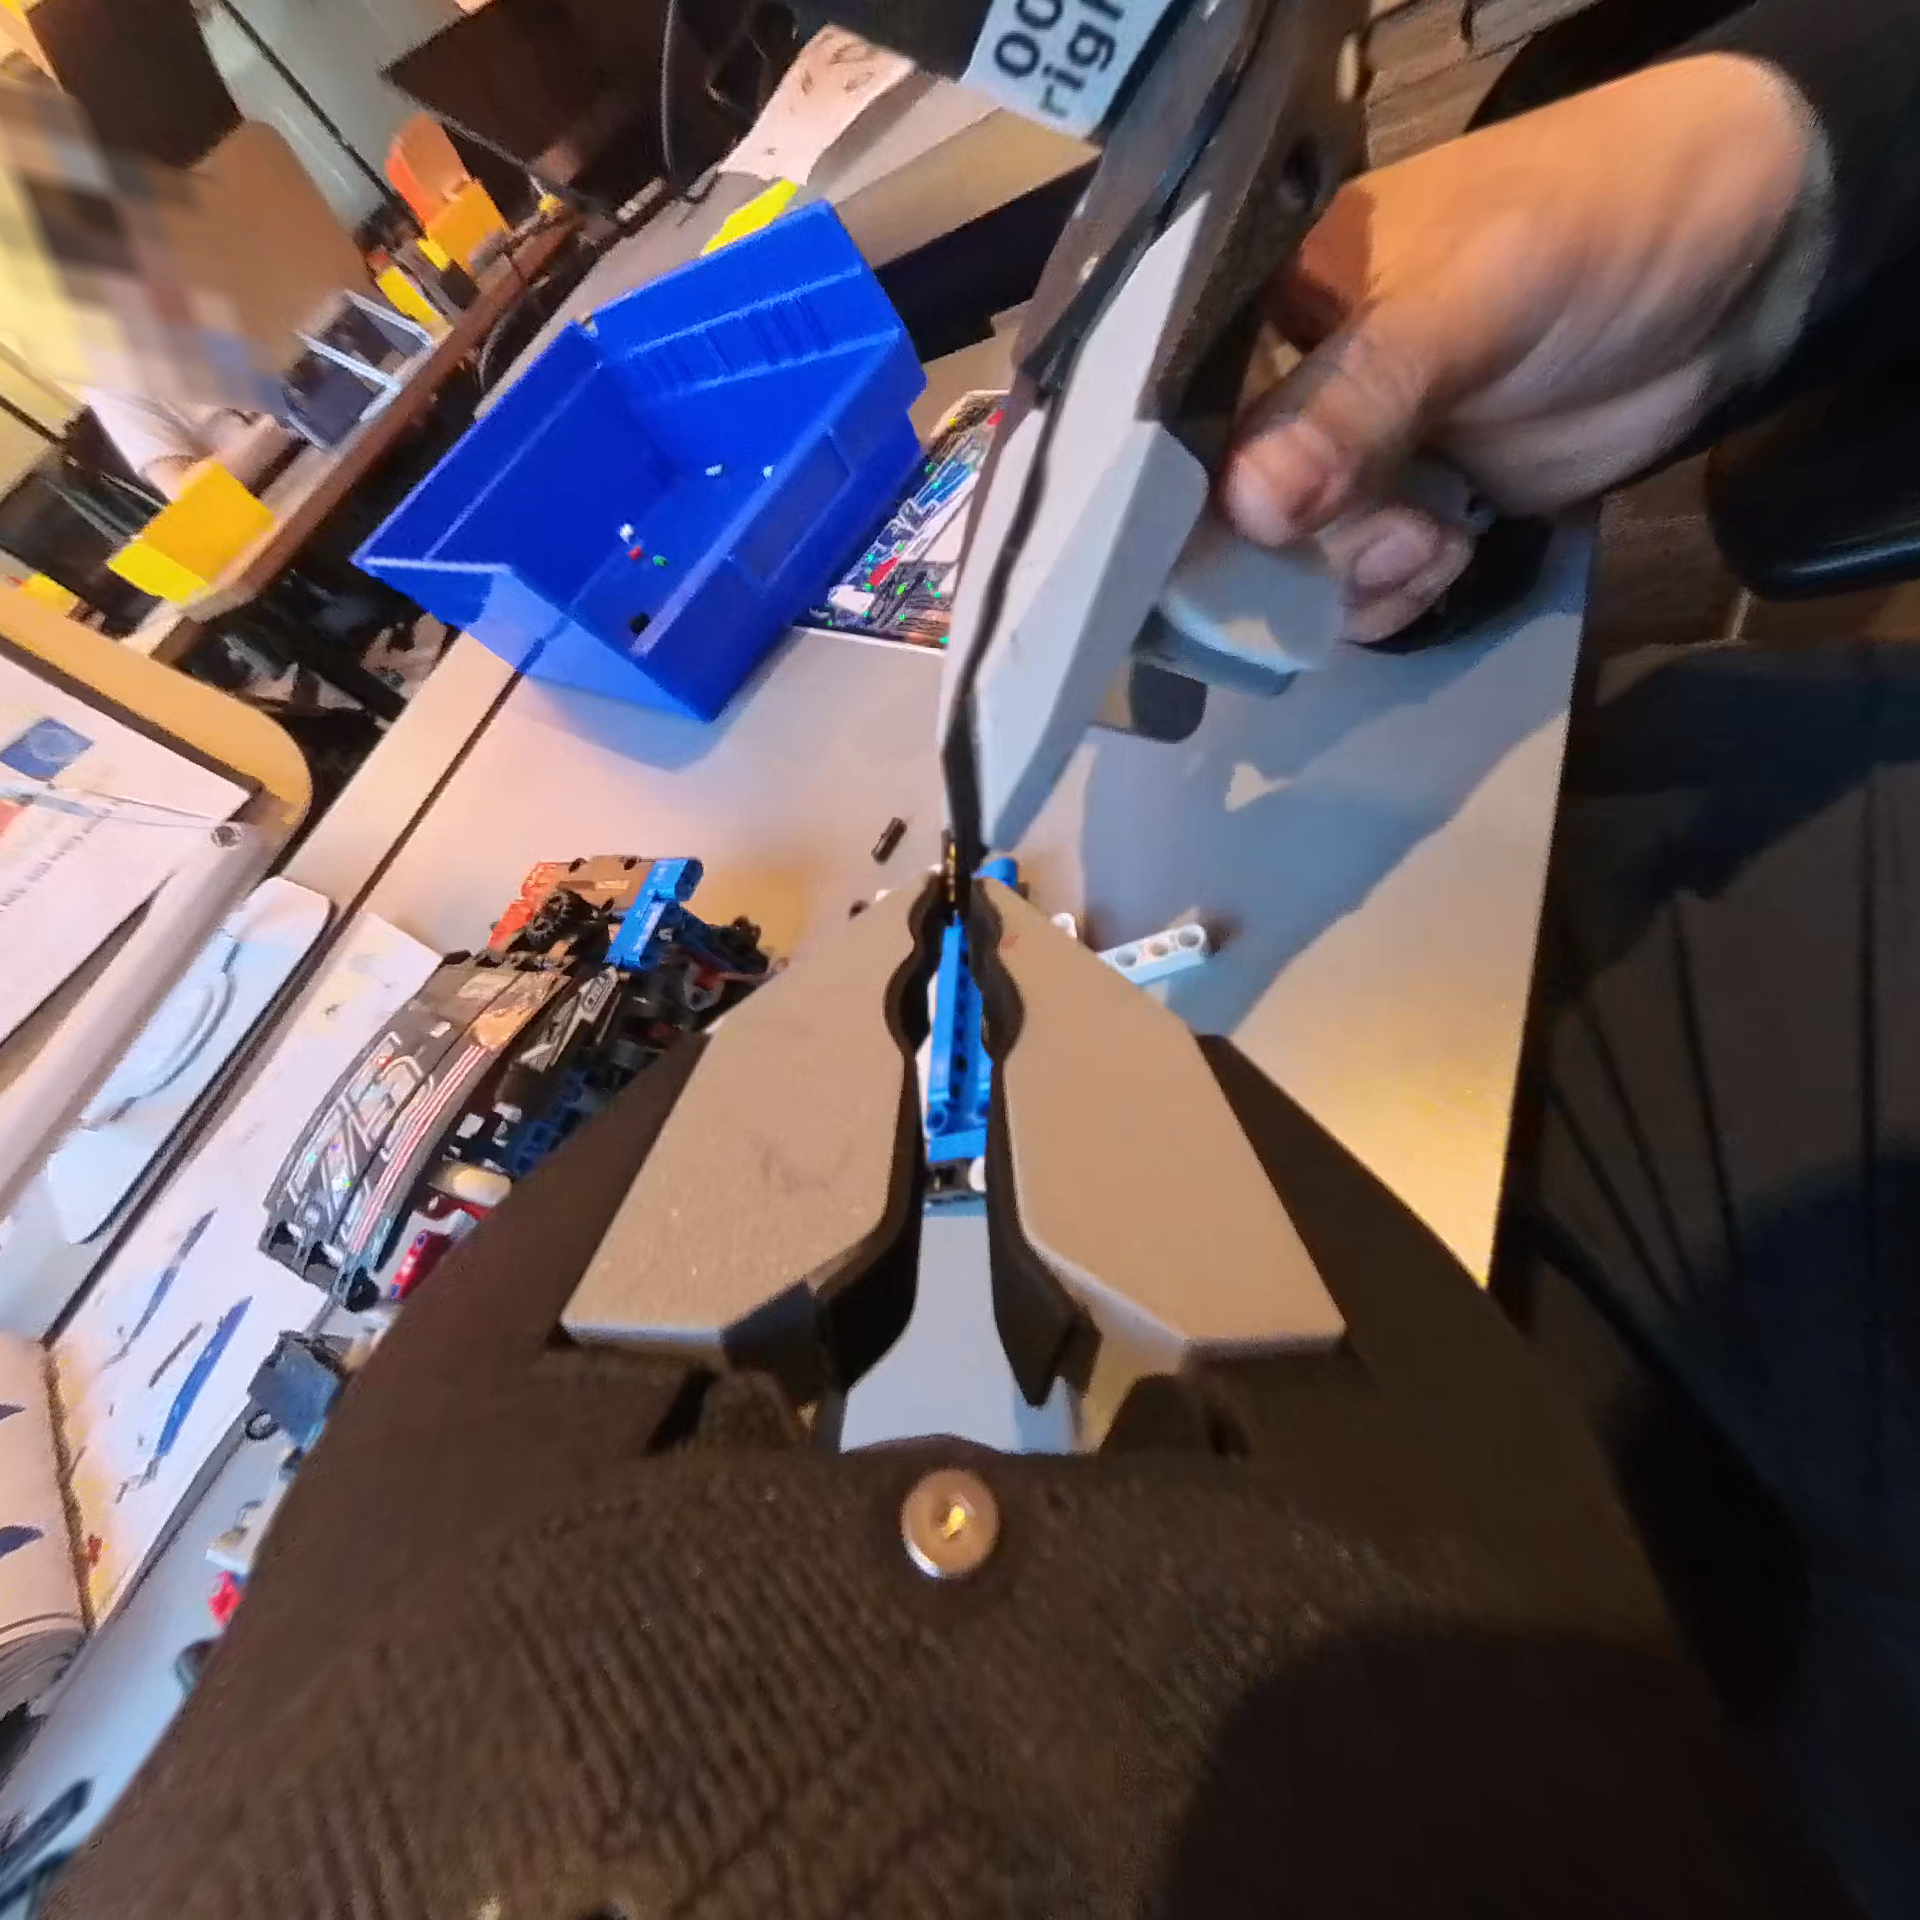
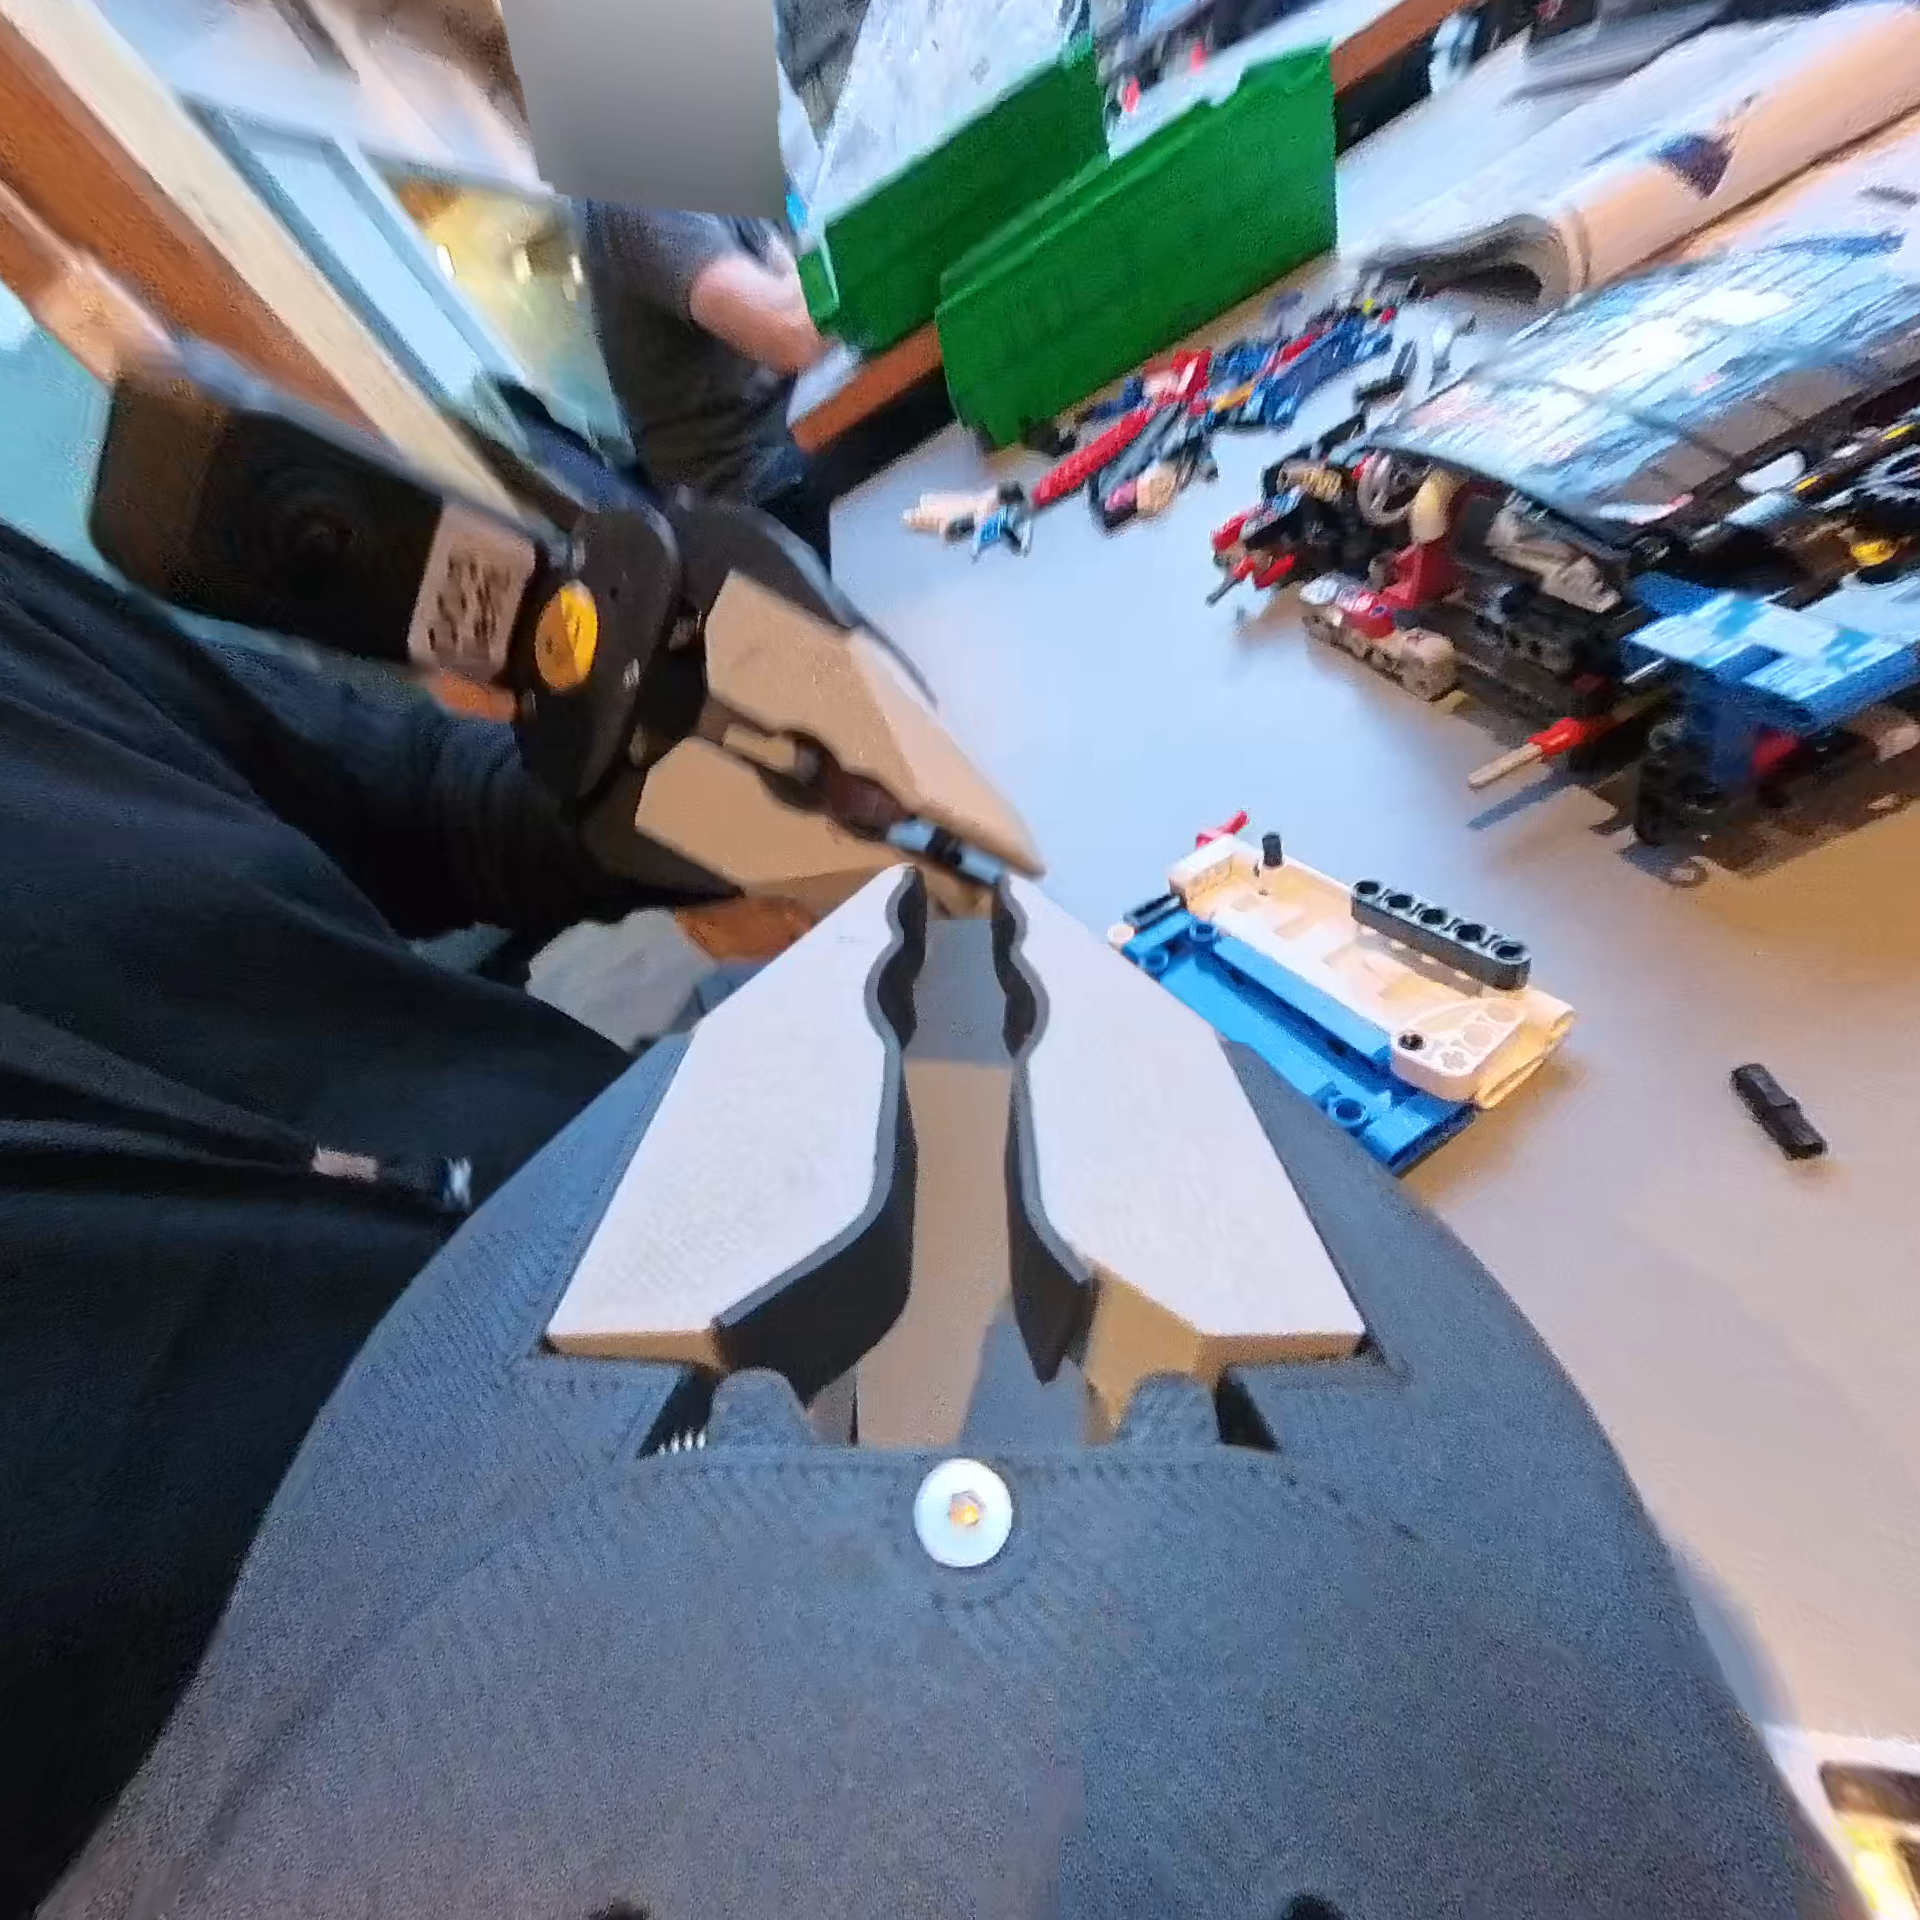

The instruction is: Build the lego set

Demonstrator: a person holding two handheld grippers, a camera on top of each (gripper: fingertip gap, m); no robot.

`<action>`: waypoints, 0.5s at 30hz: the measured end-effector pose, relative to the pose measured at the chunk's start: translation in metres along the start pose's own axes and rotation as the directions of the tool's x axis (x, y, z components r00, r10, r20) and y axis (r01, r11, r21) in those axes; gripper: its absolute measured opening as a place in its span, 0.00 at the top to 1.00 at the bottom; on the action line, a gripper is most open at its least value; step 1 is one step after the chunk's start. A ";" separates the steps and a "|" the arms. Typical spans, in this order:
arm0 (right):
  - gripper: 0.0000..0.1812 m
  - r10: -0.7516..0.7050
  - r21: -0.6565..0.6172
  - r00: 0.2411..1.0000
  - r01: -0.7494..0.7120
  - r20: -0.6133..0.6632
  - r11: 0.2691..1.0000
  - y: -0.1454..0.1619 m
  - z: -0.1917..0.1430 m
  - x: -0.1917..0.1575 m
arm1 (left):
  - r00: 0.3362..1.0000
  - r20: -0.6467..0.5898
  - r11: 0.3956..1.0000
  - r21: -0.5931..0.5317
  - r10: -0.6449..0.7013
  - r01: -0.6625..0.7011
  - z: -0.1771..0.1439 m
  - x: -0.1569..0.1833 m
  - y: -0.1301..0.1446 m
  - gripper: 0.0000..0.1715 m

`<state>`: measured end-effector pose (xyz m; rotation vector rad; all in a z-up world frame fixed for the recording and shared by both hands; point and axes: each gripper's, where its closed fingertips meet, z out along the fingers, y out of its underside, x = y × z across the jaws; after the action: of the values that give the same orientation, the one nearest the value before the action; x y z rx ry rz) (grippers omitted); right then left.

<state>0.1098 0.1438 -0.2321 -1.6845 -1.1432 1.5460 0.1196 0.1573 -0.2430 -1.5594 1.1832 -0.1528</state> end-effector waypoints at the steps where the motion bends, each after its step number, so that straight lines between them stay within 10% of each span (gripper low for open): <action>1: 0.95 0.016 0.018 1.000 -0.016 0.014 1.000 -0.003 0.000 -0.001 | 1.000 0.005 1.000 0.009 0.003 -0.003 0.001 0.001 -0.002 1.00; 15: 0.99 -0.130 -0.129 0.978 0.109 -0.166 0.986 -0.002 -0.005 0.031 | 0.994 0.051 0.984 -0.148 -0.093 0.100 0.021 -0.003 0.023 0.92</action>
<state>0.1127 0.1727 -0.2450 -1.7555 -1.2408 1.2531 0.1180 0.1768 -0.2680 -1.7453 1.1059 -0.0941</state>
